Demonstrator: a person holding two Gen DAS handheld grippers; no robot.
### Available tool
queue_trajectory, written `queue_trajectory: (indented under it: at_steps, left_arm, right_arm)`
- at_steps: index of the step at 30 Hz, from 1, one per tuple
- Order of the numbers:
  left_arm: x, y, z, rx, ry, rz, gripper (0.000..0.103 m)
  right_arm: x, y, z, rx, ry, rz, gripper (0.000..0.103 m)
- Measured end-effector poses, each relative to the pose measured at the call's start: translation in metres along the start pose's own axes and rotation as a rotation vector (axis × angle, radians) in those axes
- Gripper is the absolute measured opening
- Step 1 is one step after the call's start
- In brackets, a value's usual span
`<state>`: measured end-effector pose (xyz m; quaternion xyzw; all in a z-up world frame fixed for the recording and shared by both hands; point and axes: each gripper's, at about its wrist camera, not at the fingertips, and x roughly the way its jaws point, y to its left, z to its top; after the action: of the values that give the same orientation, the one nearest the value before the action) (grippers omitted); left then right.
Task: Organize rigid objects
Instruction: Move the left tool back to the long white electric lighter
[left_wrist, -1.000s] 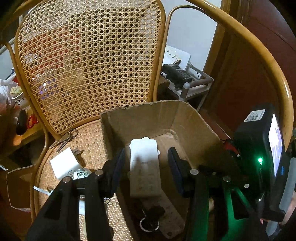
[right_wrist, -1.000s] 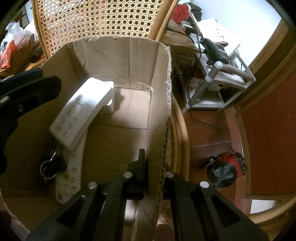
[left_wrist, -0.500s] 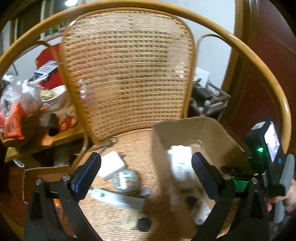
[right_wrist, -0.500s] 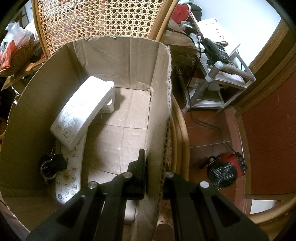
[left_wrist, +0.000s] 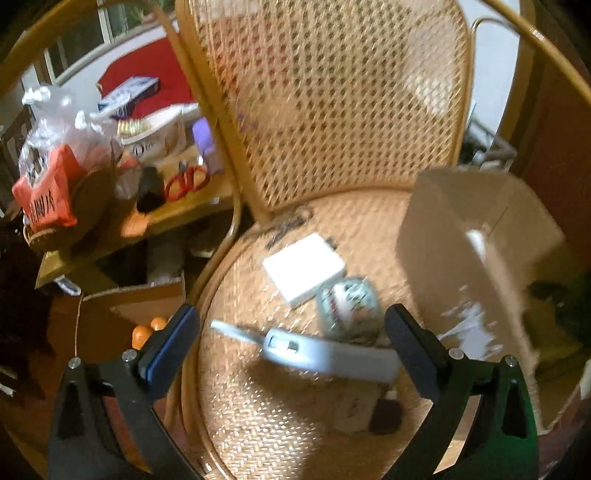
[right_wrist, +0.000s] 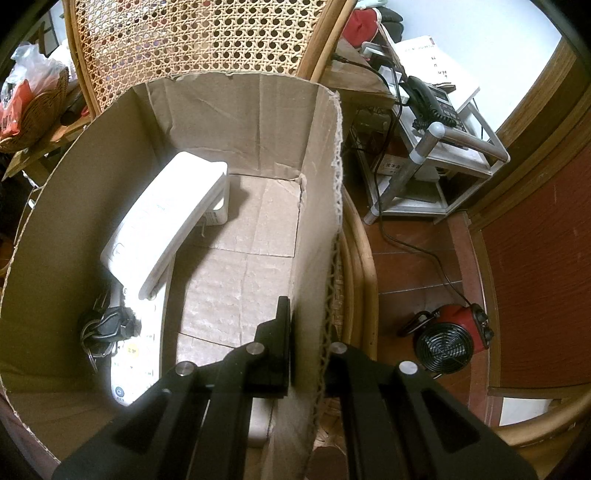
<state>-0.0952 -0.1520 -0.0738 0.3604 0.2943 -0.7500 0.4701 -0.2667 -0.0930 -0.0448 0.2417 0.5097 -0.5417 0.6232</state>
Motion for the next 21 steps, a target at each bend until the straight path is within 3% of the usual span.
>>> queue_trajectory:
  at_steps: [10,21]
  left_arm:
    - [0.037,-0.005,-0.015,0.007,0.124,-0.029,0.099]
    - [0.059,-0.014,-0.016,-0.015,0.159,-0.038,0.100]
  right_arm:
    - [0.000,0.000,0.000,-0.002,-0.001,0.001,0.007]
    - [0.000,0.000,0.000,-0.003,-0.001,0.001,0.007]
